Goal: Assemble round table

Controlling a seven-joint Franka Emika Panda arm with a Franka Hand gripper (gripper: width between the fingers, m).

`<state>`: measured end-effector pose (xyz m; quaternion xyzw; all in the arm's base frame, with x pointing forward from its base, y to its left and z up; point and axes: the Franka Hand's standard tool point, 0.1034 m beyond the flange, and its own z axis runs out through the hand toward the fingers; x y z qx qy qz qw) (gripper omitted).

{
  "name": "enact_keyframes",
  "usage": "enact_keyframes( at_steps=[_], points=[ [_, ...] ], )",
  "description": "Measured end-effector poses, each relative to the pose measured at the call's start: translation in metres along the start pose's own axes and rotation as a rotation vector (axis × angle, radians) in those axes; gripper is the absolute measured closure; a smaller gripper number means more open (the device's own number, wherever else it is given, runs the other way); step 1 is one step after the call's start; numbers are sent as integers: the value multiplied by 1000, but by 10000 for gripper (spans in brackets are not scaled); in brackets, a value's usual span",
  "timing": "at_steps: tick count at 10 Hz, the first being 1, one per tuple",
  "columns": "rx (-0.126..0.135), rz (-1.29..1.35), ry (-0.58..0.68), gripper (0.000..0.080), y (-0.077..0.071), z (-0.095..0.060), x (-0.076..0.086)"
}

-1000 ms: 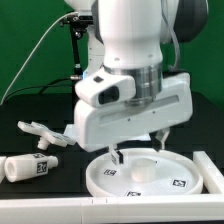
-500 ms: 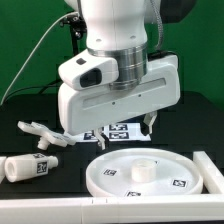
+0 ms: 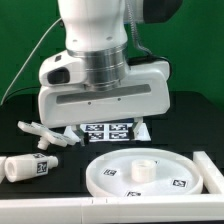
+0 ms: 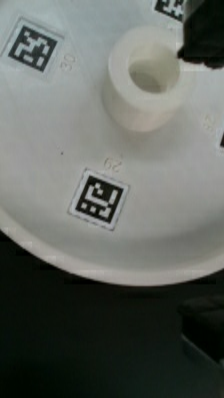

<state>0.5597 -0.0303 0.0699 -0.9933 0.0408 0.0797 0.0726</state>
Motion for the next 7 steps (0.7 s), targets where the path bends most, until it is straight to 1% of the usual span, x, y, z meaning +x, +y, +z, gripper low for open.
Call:
enact_keyframes(
  at_steps=[1,3,4,5,6,7],
  points=[
    [8,62,33,151,3,-1,2],
    [9,193,29,151,0,1,2],
    [9,232,20,151,4,2,0],
    [6,276,3,151,17,1,-2],
    [17,341,6,151,25,-1,-2],
    [16,335,6,151,23,0,-2]
  ],
)
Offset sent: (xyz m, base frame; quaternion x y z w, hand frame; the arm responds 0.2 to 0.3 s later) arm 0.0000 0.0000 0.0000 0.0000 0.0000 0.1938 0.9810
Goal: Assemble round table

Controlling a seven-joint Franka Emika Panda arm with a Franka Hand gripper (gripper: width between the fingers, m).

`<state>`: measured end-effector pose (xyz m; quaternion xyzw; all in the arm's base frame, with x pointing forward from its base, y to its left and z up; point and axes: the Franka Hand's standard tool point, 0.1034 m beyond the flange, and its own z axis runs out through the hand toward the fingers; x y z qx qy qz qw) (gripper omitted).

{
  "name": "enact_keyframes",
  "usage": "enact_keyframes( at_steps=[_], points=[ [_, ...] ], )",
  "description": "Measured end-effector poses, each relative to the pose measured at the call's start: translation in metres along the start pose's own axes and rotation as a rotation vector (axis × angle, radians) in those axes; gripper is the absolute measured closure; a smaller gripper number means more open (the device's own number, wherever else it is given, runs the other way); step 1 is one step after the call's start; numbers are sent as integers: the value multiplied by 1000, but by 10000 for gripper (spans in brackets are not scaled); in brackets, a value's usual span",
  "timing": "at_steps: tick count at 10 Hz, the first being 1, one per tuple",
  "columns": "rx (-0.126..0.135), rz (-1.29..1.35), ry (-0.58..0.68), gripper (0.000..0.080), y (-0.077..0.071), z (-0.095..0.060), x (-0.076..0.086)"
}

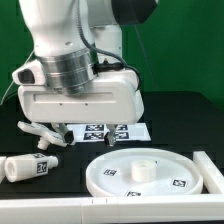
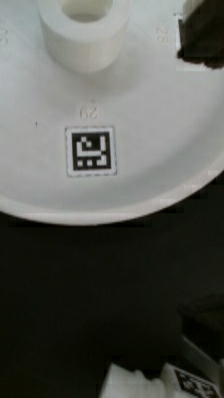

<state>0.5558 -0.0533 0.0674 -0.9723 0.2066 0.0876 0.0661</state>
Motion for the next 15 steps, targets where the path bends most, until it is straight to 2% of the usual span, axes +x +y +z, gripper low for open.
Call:
enact_keyframes(
  at_steps=[4,5,7,10,11,12,13,14,15],
  points=[
    [4,3,-12,151,1,-1,-1],
    [18,35,-64,151,14,-13,1],
    [15,83,-87,151,37,-26,19],
    [10,227,-84,151,33,-24,20],
    [32,265,-97,151,36,-24,21],
    [50,309,-120,151,58,-26,30],
    [48,329,-127,151,72,-28,37],
    [83,372,-134,151,68,-27,37],
    [82,364,-132,151,68,-27,37]
  ],
)
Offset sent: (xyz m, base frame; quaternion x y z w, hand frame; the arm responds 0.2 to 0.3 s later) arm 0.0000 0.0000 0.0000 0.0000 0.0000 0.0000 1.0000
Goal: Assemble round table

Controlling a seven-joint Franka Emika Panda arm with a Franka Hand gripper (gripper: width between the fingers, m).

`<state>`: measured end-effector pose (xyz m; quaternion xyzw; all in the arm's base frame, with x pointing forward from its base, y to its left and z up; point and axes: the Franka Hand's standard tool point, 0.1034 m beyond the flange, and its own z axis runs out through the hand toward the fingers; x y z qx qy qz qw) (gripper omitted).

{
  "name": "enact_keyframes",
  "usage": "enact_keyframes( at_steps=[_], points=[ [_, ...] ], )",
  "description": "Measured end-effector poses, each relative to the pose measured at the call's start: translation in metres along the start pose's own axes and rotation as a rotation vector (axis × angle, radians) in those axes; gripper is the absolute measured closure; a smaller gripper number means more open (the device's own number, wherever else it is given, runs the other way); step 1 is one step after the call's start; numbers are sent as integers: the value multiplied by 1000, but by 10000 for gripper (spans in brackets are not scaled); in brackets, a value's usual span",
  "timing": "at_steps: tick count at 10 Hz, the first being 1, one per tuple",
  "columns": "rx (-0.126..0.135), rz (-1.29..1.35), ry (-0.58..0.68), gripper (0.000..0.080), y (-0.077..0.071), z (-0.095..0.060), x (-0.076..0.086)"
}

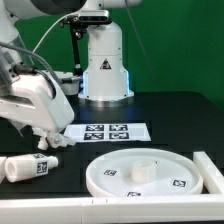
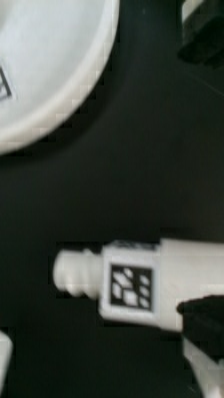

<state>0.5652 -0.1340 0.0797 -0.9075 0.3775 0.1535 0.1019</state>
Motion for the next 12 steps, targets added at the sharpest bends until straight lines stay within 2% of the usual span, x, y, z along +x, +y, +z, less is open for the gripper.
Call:
enact_keyframes(
  at_steps=[1,3,4,5,7,9,11,12],
  points=[
    [-2,-41,-15,151,6,1,2],
    [4,-71,-33,151,35,-6,24],
    [1,-65,-139,151,48,-11,25],
    [-1,-63,-224,151,52,-19,38],
    [-8,-75,-232,151,46,-14,44],
    [-8,-72,-232,151,47,-13,43],
    [-23,16,-290,151,39,-4,41],
    [-22,52,-354,151,37,0,36]
  ],
)
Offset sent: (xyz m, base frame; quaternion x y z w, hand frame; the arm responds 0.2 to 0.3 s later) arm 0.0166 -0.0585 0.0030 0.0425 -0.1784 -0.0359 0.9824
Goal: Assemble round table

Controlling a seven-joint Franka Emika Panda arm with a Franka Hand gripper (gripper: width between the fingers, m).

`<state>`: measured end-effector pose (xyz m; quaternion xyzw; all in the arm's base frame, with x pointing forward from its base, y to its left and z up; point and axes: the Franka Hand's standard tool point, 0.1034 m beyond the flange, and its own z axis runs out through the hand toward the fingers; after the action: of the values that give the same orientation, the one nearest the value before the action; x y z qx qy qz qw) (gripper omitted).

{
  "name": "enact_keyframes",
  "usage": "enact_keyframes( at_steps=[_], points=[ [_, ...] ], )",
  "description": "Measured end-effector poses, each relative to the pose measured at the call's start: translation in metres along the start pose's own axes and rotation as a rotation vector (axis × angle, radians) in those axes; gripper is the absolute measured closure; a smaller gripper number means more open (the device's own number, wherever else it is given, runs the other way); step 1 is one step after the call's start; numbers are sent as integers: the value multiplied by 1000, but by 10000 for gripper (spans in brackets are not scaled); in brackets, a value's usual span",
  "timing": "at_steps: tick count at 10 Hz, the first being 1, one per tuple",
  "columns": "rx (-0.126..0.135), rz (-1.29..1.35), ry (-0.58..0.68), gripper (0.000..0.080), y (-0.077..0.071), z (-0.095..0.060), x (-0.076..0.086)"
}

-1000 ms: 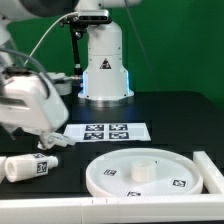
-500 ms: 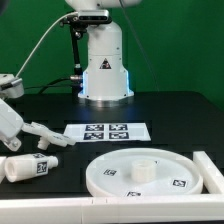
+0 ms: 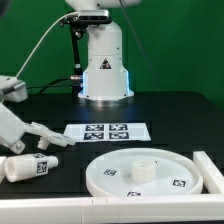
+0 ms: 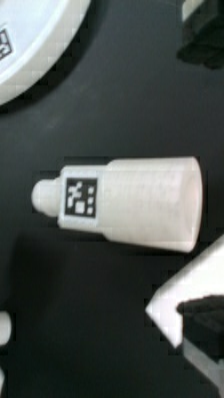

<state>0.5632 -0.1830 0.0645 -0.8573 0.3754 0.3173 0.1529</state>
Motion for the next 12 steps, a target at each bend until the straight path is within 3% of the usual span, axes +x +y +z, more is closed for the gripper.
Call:
enact_keyframes(
  at_steps=[3,5,8,12],
  points=[
    [-1,-8,6,151,0,0,4],
    [22,21,-10,151,9,6,11],
    [10,81,-28,151,6,27,22],
    [2,78,-28,151,3,34,22]
  ],
)
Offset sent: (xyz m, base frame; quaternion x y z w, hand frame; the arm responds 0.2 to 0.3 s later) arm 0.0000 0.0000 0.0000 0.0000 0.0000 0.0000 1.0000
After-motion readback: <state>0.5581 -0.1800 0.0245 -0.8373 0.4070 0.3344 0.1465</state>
